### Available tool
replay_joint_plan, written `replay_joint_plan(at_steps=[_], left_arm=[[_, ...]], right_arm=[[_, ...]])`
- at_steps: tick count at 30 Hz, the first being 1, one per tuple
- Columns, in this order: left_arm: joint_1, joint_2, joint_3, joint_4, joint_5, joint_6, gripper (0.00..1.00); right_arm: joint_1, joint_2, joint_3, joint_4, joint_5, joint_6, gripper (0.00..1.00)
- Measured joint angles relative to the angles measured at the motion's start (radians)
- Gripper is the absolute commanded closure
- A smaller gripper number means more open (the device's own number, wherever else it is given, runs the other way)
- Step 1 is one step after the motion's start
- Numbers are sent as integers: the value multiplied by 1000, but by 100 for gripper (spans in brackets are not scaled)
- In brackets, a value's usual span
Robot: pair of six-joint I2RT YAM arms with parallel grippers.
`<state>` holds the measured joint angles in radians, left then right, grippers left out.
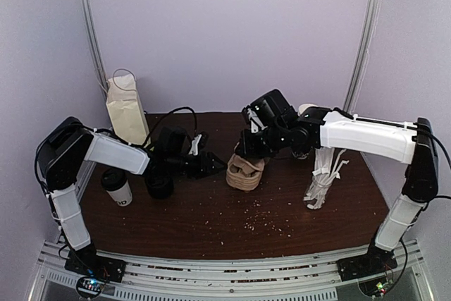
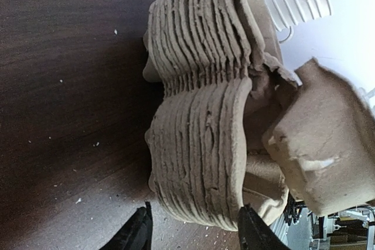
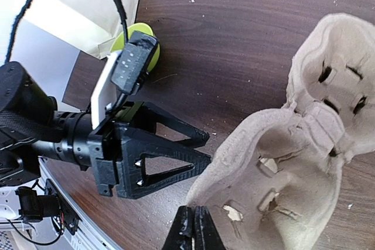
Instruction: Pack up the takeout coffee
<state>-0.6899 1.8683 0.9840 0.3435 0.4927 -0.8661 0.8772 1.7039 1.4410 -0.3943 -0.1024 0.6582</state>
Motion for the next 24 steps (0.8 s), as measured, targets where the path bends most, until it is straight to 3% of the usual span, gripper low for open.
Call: replay_joint_plan(at_steps=[6,16,24], left_arm=[[-1,2,14,-21,-11,5,45],[-6,-2,48,-115,-31,27,15],[-10,-108,61,-257,-59,62,5]], right_arm=[[2,-45,73,-66,5,-49,100],[2,-105,90,-185,4,-150,100],[18,-165,90,-251,-14,-266,100]])
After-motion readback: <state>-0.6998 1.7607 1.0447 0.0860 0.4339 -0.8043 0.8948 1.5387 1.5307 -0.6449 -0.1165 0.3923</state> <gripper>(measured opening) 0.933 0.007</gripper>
